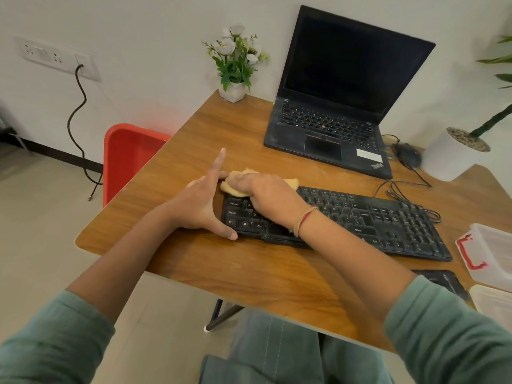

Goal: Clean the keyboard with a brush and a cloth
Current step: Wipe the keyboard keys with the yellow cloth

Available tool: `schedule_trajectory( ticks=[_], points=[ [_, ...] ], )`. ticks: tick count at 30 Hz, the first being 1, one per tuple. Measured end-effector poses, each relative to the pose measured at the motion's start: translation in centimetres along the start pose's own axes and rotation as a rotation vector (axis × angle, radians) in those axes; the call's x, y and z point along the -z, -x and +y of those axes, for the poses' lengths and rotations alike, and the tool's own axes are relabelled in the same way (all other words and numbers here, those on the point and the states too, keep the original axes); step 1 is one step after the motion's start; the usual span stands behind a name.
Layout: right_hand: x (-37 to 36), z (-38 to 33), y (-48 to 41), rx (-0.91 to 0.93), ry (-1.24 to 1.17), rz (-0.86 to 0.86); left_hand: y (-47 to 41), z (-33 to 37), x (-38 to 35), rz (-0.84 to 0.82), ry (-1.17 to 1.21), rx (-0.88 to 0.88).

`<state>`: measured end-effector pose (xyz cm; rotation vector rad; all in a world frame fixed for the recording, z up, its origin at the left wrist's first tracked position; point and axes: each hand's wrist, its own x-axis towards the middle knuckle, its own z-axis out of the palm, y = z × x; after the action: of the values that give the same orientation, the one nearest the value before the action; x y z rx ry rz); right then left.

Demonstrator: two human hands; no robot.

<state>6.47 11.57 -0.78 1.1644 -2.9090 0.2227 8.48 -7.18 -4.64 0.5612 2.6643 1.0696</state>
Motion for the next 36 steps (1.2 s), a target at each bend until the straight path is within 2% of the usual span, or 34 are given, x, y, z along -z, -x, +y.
schedule_trajectory(
  ticks=[2, 3, 7, 11, 15, 19, 20, 23, 24, 28, 32, 33, 36],
  points=[
    [-0.4, -0.8, 1.2, 0.132, -0.029, -0.071, 0.1, 0.1, 0.0, -0.009, -0.002, 0.009],
    [-0.3, -0.4, 1.3, 0.138, -0.019, -0.082, 0.0, 0.1, 0.0, -0.010, -0.004, 0.011],
    [-0.1, 1.1, 0.2, -0.072, 0.041, 0.002, 0.1, 0.2, 0.0, -0.006, -0.005, 0.002],
    [-1.0, -1.2, 1.8, 0.107, -0.064, -0.049, 0.2, 0.3, 0.1, -0.011, -0.008, 0.002],
    [-0.2, 1.0, 0.5, -0.152, -0.012, 0.063, 0.1, 0.1, 0.0, -0.004, -0.007, -0.003],
    [-1.3, -2.0, 2.4, 0.082, -0.065, -0.061, 0.2, 0.3, 0.1, -0.011, 0.002, -0.011],
    [-1.2, -1.5, 2.4, 0.083, -0.049, -0.056, 0.2, 0.3, 0.1, -0.011, -0.001, -0.008],
    [-0.3, 0.9, 1.1, -0.109, 0.019, 0.024, 0.1, 0.1, 0.1, -0.001, -0.009, 0.001],
    [-0.2, 0.8, 1.0, -0.122, 0.026, 0.022, 0.1, 0.1, 0.1, 0.004, -0.009, 0.004],
    [-0.8, -0.5, 2.2, 0.014, 0.030, -0.067, 0.2, 0.3, 0.1, -0.012, -0.022, 0.009],
    [0.3, 2.5, 1.7, -0.198, 0.060, 0.028, 0.2, 0.3, 0.1, -0.002, -0.025, 0.004],
    [0.1, 1.8, 2.0, -0.190, 0.009, 0.042, 0.2, 0.2, 0.0, 0.000, -0.025, 0.005],
    [-1.2, -2.4, 4.1, 0.020, -0.121, 0.004, 0.2, 0.1, 0.0, -0.010, -0.014, -0.004]
  ],
)
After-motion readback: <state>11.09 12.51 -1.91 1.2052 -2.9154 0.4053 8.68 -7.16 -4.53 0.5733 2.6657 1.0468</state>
